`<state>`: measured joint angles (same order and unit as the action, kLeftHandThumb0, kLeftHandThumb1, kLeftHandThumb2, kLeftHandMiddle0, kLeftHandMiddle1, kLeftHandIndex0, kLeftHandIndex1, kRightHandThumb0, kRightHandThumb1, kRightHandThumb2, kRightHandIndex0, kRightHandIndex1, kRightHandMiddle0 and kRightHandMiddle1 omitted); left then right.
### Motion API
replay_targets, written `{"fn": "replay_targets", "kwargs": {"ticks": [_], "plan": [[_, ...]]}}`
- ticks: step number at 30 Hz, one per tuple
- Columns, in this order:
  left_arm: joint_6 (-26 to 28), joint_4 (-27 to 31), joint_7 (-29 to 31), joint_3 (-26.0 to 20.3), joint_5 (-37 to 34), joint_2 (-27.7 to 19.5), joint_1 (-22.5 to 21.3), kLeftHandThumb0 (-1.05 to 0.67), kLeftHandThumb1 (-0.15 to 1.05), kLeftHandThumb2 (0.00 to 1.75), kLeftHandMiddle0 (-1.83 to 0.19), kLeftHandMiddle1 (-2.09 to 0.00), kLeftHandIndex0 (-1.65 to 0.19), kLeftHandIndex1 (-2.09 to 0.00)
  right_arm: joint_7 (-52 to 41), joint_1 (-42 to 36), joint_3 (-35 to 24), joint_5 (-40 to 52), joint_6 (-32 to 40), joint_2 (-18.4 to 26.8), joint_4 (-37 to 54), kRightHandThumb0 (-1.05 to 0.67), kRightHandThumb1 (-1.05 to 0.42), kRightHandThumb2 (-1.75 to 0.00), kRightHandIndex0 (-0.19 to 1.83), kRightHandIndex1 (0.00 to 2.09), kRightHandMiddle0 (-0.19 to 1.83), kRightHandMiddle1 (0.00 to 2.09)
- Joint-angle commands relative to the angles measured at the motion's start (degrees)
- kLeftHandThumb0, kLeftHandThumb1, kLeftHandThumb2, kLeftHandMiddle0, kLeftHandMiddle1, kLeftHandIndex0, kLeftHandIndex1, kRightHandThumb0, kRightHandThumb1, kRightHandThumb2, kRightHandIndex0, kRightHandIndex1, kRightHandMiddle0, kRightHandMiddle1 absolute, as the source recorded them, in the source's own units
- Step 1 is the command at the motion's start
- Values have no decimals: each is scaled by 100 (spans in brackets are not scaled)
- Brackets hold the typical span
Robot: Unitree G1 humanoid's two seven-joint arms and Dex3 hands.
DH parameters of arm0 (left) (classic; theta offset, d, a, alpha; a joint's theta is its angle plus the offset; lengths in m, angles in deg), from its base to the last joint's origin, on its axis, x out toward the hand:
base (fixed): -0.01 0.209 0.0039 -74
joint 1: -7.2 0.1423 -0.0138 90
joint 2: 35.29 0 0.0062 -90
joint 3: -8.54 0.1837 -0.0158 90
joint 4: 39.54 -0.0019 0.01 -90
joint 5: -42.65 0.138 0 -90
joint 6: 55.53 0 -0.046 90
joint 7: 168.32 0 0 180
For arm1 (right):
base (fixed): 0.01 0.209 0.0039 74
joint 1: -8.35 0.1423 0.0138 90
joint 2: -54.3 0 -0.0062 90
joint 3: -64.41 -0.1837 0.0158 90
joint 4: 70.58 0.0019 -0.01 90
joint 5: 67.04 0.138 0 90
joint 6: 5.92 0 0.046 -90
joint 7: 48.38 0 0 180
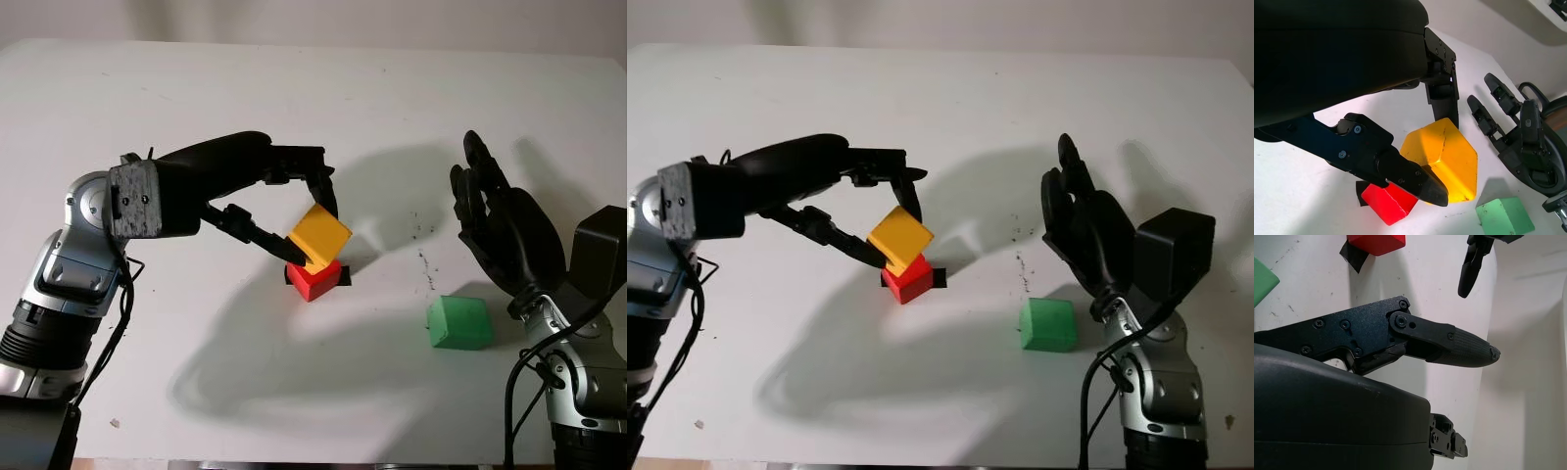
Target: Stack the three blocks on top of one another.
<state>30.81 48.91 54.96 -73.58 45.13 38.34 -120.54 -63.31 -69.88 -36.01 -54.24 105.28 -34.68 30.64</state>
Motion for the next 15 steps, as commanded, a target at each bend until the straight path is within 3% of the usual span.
{"fn": "replay_targets", "kwargs": {"ticks": [1,5,15], "plan": [[-165,-76,-96,10,7,97,115,-46,99,5,-17,-1,-34,-150,-4,-40,-48,-1,-59,64,57,-71,-105,-67,-19,0,-19,0],[-386,-342,-172,35,21,224,116,-46,98,5,-16,-3,-37,-140,-32,-58,-51,-6,-88,82,66,-71,-105,-67,-19,0,-19,0],[-583,-842,-139,184,180,346,-26,-45,99,6,-13,-4,-34,-146,-4,-120,-89,10,-23,69,192,-73,-105,-66,-19,0,-19,0]]}}
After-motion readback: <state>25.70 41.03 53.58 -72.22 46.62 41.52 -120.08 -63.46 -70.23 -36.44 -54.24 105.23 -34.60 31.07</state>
